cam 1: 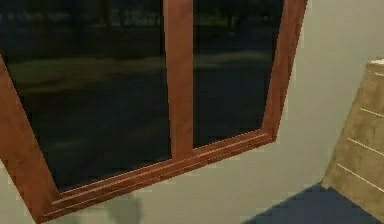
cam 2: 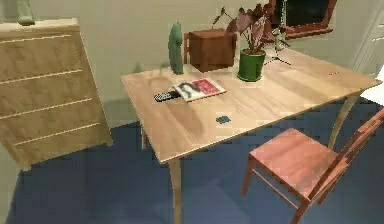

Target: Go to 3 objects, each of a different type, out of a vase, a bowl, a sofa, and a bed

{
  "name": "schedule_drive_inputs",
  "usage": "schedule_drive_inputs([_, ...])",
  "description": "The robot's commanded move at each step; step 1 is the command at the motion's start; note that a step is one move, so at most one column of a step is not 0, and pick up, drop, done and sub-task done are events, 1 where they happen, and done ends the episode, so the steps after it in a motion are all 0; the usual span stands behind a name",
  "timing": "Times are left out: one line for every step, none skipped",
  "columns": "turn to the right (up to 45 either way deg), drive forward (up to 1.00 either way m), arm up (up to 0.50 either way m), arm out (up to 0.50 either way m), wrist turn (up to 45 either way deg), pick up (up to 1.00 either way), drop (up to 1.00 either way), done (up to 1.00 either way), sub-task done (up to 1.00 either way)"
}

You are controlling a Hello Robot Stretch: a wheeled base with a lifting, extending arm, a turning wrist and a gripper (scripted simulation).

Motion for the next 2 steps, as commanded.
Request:
schedule_drive_inputs([18.0,0.0,0.0,0.0,0.0,0.0,0.0,0.0,0.0])
schedule_drive_inputs([0.0,0.4,0.0,0.0,0.0,0.0,0.0,0.0,0.0])
